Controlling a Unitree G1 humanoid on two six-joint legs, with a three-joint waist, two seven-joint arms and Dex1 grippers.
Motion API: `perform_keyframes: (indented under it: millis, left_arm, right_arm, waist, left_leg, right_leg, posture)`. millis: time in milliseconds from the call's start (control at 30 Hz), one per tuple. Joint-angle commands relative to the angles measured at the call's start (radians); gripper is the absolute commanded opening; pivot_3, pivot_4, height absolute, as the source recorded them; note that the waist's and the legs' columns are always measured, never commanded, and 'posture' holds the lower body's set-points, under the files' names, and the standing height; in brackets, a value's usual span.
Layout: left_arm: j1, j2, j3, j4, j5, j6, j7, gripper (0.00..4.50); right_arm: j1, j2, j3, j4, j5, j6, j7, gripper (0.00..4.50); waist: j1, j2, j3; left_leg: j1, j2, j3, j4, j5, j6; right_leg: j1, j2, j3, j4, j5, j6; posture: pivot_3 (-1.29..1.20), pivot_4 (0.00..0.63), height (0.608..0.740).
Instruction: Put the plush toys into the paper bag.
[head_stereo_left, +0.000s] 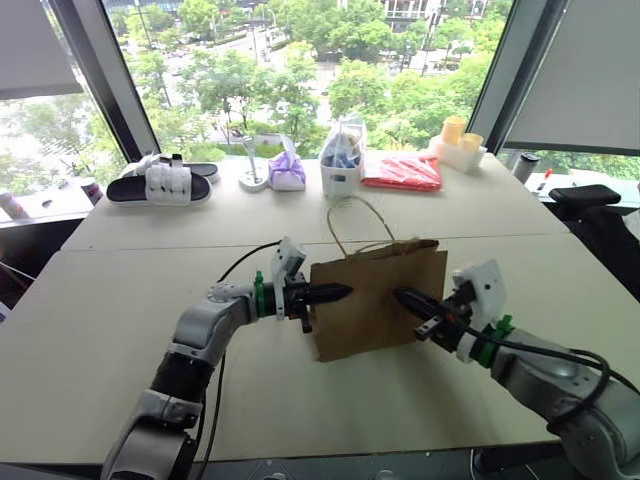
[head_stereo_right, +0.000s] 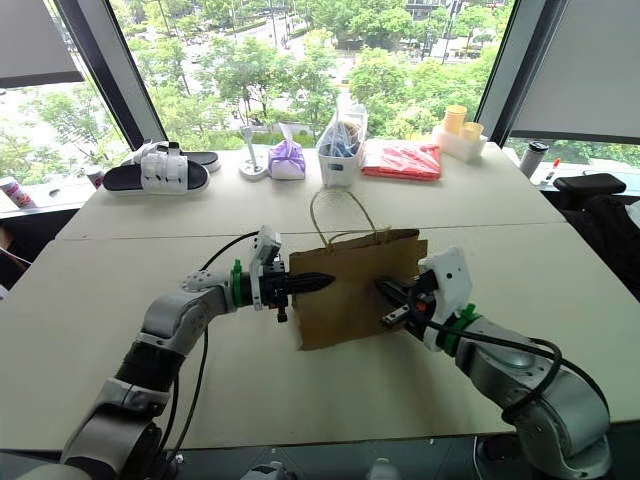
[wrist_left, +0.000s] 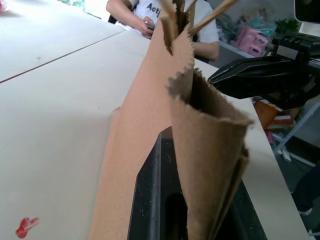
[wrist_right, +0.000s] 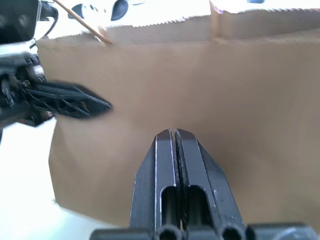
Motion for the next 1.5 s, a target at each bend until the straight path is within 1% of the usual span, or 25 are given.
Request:
perform_keyframes:
  millis: [33,167,200,300,333,433,533,667,700,733,767,833,867,967,1100,1133,1233,1300,1433,1500]
  left_arm:
    - [-0.075,0.003,0.024,0.058,-0.008,-0.044,-0.070,0.06]
    - [-0.248,0.014,0.003,0.301,0.015,-0.130,-0.295,0.06]
    - [-0.303,0.015,-0.003,0.396,0.038,-0.168,-0.345,0.06]
    - [-0.417,0.012,-0.013,0.630,0.104,-0.268,-0.451,0.06]
    - [-0.437,0.009,-0.014,0.679,0.122,-0.299,-0.476,0.06]
    - [-0.480,-0.005,-0.007,0.807,0.178,-0.393,-0.496,0.06]
    - [-0.500,-0.022,0.013,0.888,0.215,-0.459,-0.486,0.06]
    - [-0.498,-0.038,0.046,0.946,0.247,-0.512,-0.402,0.06]
    - [-0.496,-0.037,0.050,0.951,0.251,-0.505,-0.399,0.58]
    - [-0.493,-0.035,0.058,0.951,0.253,-0.498,-0.404,0.88]
    - [-0.491,-0.031,0.065,0.950,0.254,-0.493,-0.409,1.29]
    - [-0.490,-0.026,0.074,0.948,0.258,-0.485,-0.415,2.30]
    - [-0.487,-0.018,0.078,0.943,0.260,-0.482,-0.418,2.88]
    - [-0.471,0.021,0.086,0.914,0.268,-0.472,-0.434,4.43]
    - [-0.424,0.079,0.097,0.805,0.251,-0.403,-0.468,4.47]
    - [-0.394,0.105,0.102,0.741,0.242,-0.369,-0.463,4.47]
    - [-0.293,0.185,0.145,0.480,0.169,-0.168,-0.429,4.47]
    - [-0.222,0.224,0.161,0.317,0.132,-0.070,-0.403,4.47]
    - [-0.054,0.280,0.208,0.009,0.048,0.070,-0.316,4.47]
    - [0.018,0.290,0.232,-0.104,0.013,0.128,-0.255,4.47]
  right_arm:
    - [0.031,-0.044,-0.139,-0.050,0.103,0.007,0.028,0.02]
    - [0.158,-0.136,-0.327,-0.041,0.147,0.011,0.102,0.02]
    - [0.177,-0.153,-0.365,-0.040,0.155,0.008,0.107,0.02]
    - [0.213,-0.177,-0.431,-0.042,0.173,-0.001,0.106,0.02]
    - [0.222,-0.181,-0.442,-0.043,0.176,-0.003,0.104,0.02]
    - [0.247,-0.180,-0.468,-0.061,0.194,-0.004,0.094,0.02]
    - [0.269,-0.176,-0.474,-0.079,0.212,-0.009,0.081,0.02]
    - [0.274,-0.180,-0.455,-0.082,0.212,-0.018,0.065,0.02]
    - [0.271,-0.183,-0.447,-0.079,0.210,-0.021,0.062,0.02]
    - [0.267,-0.186,-0.440,-0.076,0.210,-0.024,0.060,0.02]
    - [0.263,-0.189,-0.433,-0.072,0.209,-0.026,0.060,0.02]
    - [0.255,-0.196,-0.422,-0.062,0.206,-0.030,0.061,0.02]
    - [0.249,-0.201,-0.413,-0.057,0.203,-0.031,0.064,0.02]
    - [0.225,-0.219,-0.384,-0.040,0.194,-0.037,0.075,0.02]
    - [0.211,-0.239,-0.355,-0.021,0.175,-0.046,0.099,0.02]
    - [0.208,-0.244,-0.346,-0.017,0.170,-0.050,0.109,0.02]
    - [0.193,-0.254,-0.303,0.000,0.148,-0.064,0.135,0.02]
    - [0.181,-0.263,-0.281,0.015,0.133,-0.071,0.148,0.02]
    - [0.163,-0.294,-0.253,0.042,0.105,-0.078,0.194,0.02]
    - [0.143,-0.309,-0.237,0.057,0.098,-0.081,0.215,0.02]
  waist:
    - [-0.002,0.000,0.000]
    - [-0.001,0.000,0.000]
    - [-0.002,0.000,0.000]
    - [-0.006,0.000,0.000]
    - [-0.008,0.000,0.000]
    - [-0.010,0.000,0.000]
    - [-0.009,-0.001,0.001]
    - [-0.002,-0.001,0.001]
    - [-0.003,-0.001,0.001]
    - [-0.003,-0.001,0.001]
    - [-0.003,-0.001,0.001]
    - [-0.004,-0.001,0.001]
    - [-0.004,-0.001,0.001]
    - [-0.008,-0.001,0.001]
    - [-0.010,-0.001,0.001]
    - [-0.010,-0.001,0.000]
    - [-0.019,-0.001,0.001]
    - [-0.025,-0.001,0.001]
    - [-0.025,0.000,0.000]
    - [-0.026,0.000,0.000]
  left_leg:
    - [0.000,0.000,0.000,0.000,0.000,0.000]
    - [0.000,0.000,0.001,0.000,0.000,0.000]
    - [0.000,0.000,0.001,0.000,0.000,0.001]
    - [0.000,0.000,0.002,0.001,-0.001,0.002]
    - [0.001,0.000,0.003,0.001,-0.001,0.002]
    - [0.001,0.000,0.003,0.001,-0.001,0.003]
    - [0.001,0.000,0.002,0.001,-0.001,0.003]
    - [0.000,0.000,0.002,0.003,-0.001,0.003]
    - [0.000,0.000,0.002,0.004,-0.001,0.003]
    - [0.000,0.000,0.002,0.004,-0.001,0.003]
    - [0.000,0.000,0.002,0.005,-0.002,0.003]
    - [0.000,0.000,0.002,0.005,-0.002,0.003]
    - [0.000,0.000,0.002,0.006,-0.002,0.003]
    - [0.000,0.000,0.002,0.006,-0.002,0.003]
    - [0.000,0.000,0.002,0.006,-0.002,0.003]
    - [0.000,0.000,0.002,0.007,-0.002,0.003]
    - [0.000,0.001,0.001,0.007,-0.002,0.004]
    - [0.000,0.001,0.000,0.007,-0.002,0.004]
    - [-0.001,0.002,-0.003,0.008,-0.002,0.003]
    - [0.000,0.002,-0.003,0.008,-0.002,0.003]
  right_leg:
    - [0.000,0.000,0.000,0.000,0.000,0.000]
    - [0.000,0.000,0.000,0.000,0.000,0.000]
    - [0.000,0.000,-0.001,0.000,0.000,0.000]
    - [0.001,0.000,-0.001,0.000,0.000,0.000]
    - [0.002,0.000,-0.001,0.000,0.000,0.000]
    - [0.002,0.000,-0.001,0.000,0.000,0.000]
    - [0.002,0.000,-0.001,0.000,0.000,0.001]
    - [0.002,0.000,-0.001,0.000,0.000,0.001]
    - [0.002,0.000,-0.001,0.000,0.000,0.001]
    - [0.002,0.000,-0.001,0.000,0.000,0.002]
    - [0.002,0.000,-0.001,0.001,0.001,0.002]
    - [0.002,0.000,-0.001,0.001,0.001,0.002]
    - [0.002,0.000,-0.001,0.001,0.001,0.002]
    - [0.002,0.000,-0.001,0.002,0.001,0.002]
    - [0.002,0.000,-0.001,0.004,0.000,0.002]
    - [0.002,0.000,-0.001,0.004,0.000,0.002]
    - [0.001,0.000,0.000,0.005,0.000,0.002]
    - [0.000,0.000,0.000,0.006,0.000,0.002]
    - [0.000,-0.001,0.000,0.007,0.000,0.002]
    - [0.001,-0.001,0.001,0.007,0.000,0.002]
  posture:
    - [0.00,0.150,0.740]
    - [0.00,0.150,0.740]
    - [0.00,0.150,0.740]
    - [0.00,0.150,0.740]
    - [0.00,0.150,0.740]
    - [0.00,0.150,0.740]
    - [0.00,0.150,0.740]
    - [0.00,0.150,0.740]
    - [0.00,0.150,0.740]
    - [0.00,0.150,0.740]
    - [0.00,0.150,0.740]
    - [0.00,0.150,0.740]
    - [0.00,0.150,0.740]
    - [0.00,0.150,0.740]
    - [0.00,0.150,0.740]
    - [0.00,0.150,0.740]
    - [0.00,0.150,0.740]
    - [0.00,0.150,0.740]
    - [0.00,0.150,0.740]
    - [0.00,0.150,0.740]
